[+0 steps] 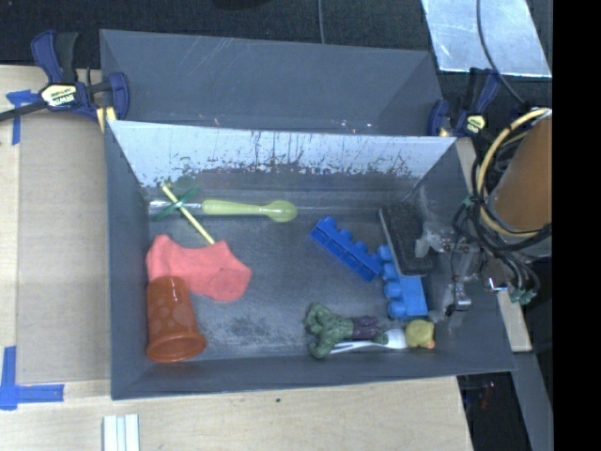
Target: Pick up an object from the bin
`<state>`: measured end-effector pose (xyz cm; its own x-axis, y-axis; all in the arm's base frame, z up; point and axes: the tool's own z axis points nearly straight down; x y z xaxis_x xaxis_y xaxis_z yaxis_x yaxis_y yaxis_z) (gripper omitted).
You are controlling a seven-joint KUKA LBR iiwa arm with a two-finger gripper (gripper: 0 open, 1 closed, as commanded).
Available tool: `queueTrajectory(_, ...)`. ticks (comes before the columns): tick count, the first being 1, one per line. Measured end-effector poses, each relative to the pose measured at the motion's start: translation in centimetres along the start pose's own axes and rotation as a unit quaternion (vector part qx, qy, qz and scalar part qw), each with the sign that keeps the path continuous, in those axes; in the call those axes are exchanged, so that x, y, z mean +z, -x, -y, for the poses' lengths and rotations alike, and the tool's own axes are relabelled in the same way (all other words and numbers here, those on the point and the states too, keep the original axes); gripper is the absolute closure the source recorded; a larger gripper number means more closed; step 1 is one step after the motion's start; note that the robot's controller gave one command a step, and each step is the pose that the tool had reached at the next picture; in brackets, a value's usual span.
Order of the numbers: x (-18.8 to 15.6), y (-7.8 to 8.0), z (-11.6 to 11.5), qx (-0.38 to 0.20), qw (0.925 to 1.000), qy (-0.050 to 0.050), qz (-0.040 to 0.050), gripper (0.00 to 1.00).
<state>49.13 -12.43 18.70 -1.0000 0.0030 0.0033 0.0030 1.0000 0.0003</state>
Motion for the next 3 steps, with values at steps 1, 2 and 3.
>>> queueTrajectory(1,-0.3,0.2,0.0,-0.002,1.0000,-0.001,0.0033,0.00)
queueTrajectory(2,6.1,1.3,-3.9,-0.062,0.9981,-0.002,0.0056,0.00)
queueTrajectory(3,11.4,0.4,-3.7,-0.024,0.9997,-0.003,0.0100,0.00)
